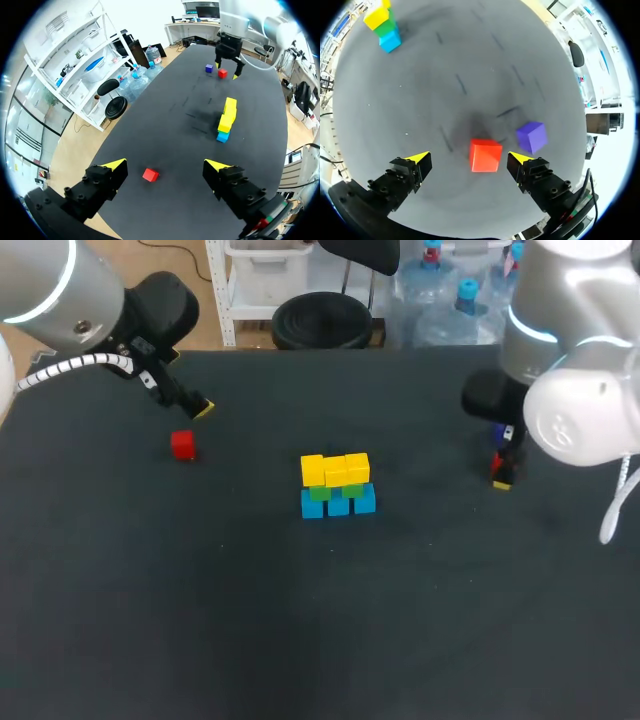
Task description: Place the blue cubes, place green cubes on the blue cubes, place the yellow cubes on the green cubes, then place the red cubes on the yellow cubes, and place purple cube on the red cubes.
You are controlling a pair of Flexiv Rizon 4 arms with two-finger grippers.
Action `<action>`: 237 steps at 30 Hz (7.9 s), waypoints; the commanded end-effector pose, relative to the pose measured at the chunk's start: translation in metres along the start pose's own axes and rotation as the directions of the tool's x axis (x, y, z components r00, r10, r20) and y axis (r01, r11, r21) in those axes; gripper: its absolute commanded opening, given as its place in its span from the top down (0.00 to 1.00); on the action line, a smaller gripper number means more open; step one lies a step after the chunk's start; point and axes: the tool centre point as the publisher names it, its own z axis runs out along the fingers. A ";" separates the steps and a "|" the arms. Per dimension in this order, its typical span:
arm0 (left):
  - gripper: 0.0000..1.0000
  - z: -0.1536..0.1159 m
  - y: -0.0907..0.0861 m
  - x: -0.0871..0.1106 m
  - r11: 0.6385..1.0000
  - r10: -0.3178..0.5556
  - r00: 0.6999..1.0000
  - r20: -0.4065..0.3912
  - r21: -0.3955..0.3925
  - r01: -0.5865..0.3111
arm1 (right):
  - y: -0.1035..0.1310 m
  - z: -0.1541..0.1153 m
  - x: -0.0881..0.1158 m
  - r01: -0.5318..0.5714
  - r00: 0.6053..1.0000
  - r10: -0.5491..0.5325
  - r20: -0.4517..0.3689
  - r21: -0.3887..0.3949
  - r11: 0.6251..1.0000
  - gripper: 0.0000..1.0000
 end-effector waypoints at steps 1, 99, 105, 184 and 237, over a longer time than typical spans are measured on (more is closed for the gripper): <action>0.00 0.001 0.002 0.000 1.000 0.002 1.000 0.001 0.004 -0.002 | -0.005 0.005 -0.002 -0.002 1.000 0.002 0.003 -0.002 1.000 0.00; 0.00 0.001 0.002 0.000 1.000 0.002 1.000 0.001 0.004 -0.002 | 0.124 -0.122 -0.191 0.521 0.846 -0.509 0.160 -0.048 0.852 1.00; 0.00 0.001 0.002 0.000 1.000 0.002 1.000 0.001 0.004 -0.002 | 0.127 -0.118 -0.196 0.531 0.841 -0.517 0.163 -0.063 0.845 1.00; 0.00 0.001 0.002 0.000 1.000 0.002 1.000 0.001 0.004 -0.002 | 0.132 -0.100 -0.200 0.554 0.831 -0.536 0.149 -0.133 0.822 1.00; 0.00 0.001 0.002 0.000 1.000 0.002 1.000 0.001 0.004 -0.002 | 0.129 -0.100 -0.199 0.540 0.839 -0.520 0.163 -0.125 0.832 0.00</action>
